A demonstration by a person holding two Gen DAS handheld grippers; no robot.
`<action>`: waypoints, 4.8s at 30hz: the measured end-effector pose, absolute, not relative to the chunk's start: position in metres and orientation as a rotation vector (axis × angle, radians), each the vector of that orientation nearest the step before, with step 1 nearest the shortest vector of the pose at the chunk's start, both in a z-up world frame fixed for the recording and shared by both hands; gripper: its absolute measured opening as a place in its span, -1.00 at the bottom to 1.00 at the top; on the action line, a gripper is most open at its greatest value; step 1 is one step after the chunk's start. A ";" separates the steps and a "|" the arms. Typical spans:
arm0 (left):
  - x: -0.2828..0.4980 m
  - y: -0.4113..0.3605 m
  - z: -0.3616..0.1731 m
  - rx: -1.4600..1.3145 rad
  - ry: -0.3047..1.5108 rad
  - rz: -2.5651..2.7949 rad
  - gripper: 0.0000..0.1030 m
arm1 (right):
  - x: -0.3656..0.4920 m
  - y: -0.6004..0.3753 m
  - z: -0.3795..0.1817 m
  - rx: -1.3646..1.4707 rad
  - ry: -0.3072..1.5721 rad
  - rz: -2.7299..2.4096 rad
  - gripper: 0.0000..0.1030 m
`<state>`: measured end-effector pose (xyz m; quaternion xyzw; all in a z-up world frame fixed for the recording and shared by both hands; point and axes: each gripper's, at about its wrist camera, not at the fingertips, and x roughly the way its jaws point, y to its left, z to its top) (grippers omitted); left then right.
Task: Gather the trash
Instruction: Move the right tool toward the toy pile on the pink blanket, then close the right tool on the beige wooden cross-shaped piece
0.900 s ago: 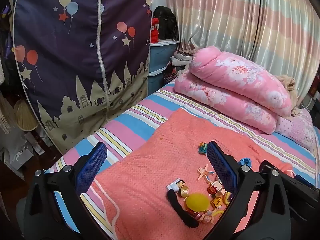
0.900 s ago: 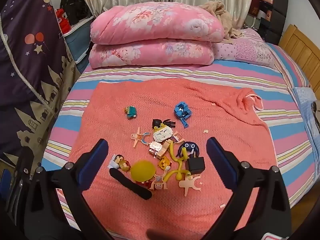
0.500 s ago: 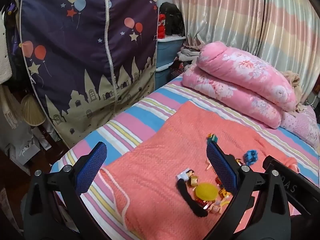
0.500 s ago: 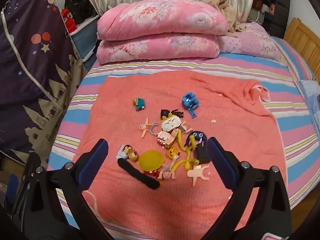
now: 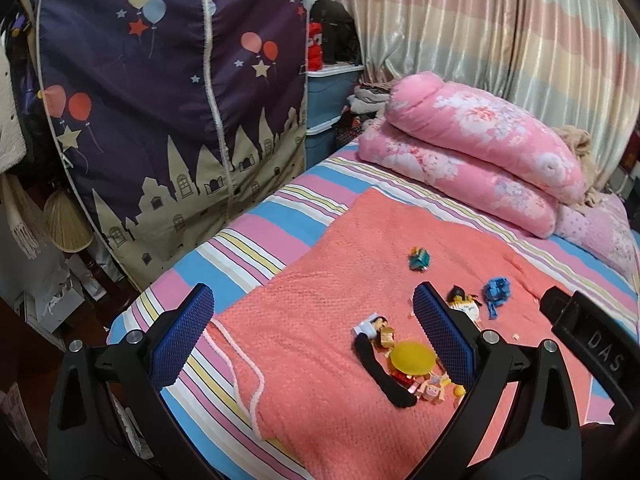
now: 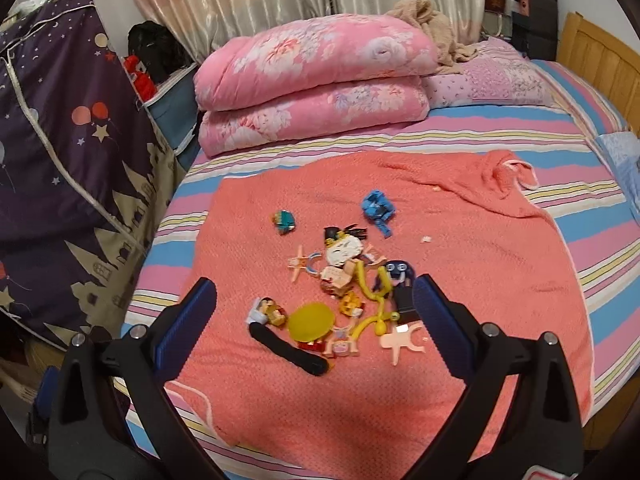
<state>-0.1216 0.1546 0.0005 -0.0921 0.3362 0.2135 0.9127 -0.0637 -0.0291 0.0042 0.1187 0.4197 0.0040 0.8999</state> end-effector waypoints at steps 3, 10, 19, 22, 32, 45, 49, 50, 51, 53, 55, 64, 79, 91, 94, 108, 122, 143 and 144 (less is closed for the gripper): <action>-0.122 0.143 -0.002 -0.171 0.708 0.409 0.89 | -0.070 -0.033 0.005 0.230 0.851 0.070 0.84; -0.122 0.122 -0.005 -0.138 0.729 0.372 0.89 | -0.082 -0.057 0.006 0.216 0.838 -0.005 0.84; -0.120 0.106 0.000 -0.114 0.713 0.348 0.89 | -0.085 -0.081 0.000 0.250 0.868 -0.043 0.85; -0.118 0.103 -0.001 -0.107 0.722 0.348 0.89 | -0.087 -0.082 -0.003 0.248 0.871 -0.042 0.85; -0.115 0.096 -0.006 -0.063 0.739 0.351 0.89 | -0.088 -0.082 -0.006 0.207 0.857 -0.078 0.85; -0.116 0.086 -0.021 -0.013 0.779 0.330 0.89 | -0.091 -0.088 -0.027 0.263 0.842 -0.003 0.85; -0.120 0.085 -0.033 -0.010 0.812 0.342 0.89 | -0.098 -0.101 -0.040 0.353 0.828 -0.001 0.85; -0.121 0.085 -0.036 -0.008 0.819 0.346 0.89 | -0.100 -0.103 -0.043 0.362 0.829 -0.012 0.85; -0.122 0.085 -0.041 -0.007 0.829 0.354 0.89 | -0.102 -0.104 -0.047 0.365 0.837 -0.020 0.85; -0.126 0.085 -0.049 -0.007 0.847 0.362 0.89 | -0.105 -0.101 -0.059 0.342 0.868 -0.014 0.85; -0.131 0.084 -0.061 0.001 0.877 0.370 0.89 | -0.110 -0.097 -0.071 0.328 0.886 0.012 0.85; -0.154 0.093 -0.102 0.030 0.954 0.410 0.89 | -0.132 -0.087 -0.122 0.347 0.998 0.077 0.85; -0.156 0.133 -0.155 -0.027 1.021 0.472 0.89 | -0.117 -0.034 -0.167 0.233 1.086 0.191 0.85; -0.109 0.130 -0.173 -0.027 0.970 0.351 0.89 | -0.081 -0.051 -0.182 0.298 1.053 0.040 0.85; -0.101 0.113 -0.178 -0.005 0.964 0.278 0.89 | -0.084 -0.067 -0.190 0.313 1.045 -0.029 0.85; -0.085 0.062 -0.225 -0.037 1.023 0.189 0.89 | -0.064 -0.102 -0.235 0.308 1.092 0.001 0.85; -0.088 0.060 -0.260 -0.151 1.085 0.254 0.89 | -0.051 -0.098 -0.252 0.238 1.106 0.128 0.25; -0.093 0.059 -0.266 -0.130 1.094 0.248 0.89 | -0.071 -0.104 -0.254 0.207 1.127 0.066 -0.08; -0.093 0.059 -0.265 -0.124 1.095 0.244 0.89 | -0.073 -0.105 -0.253 0.218 1.126 0.059 -0.08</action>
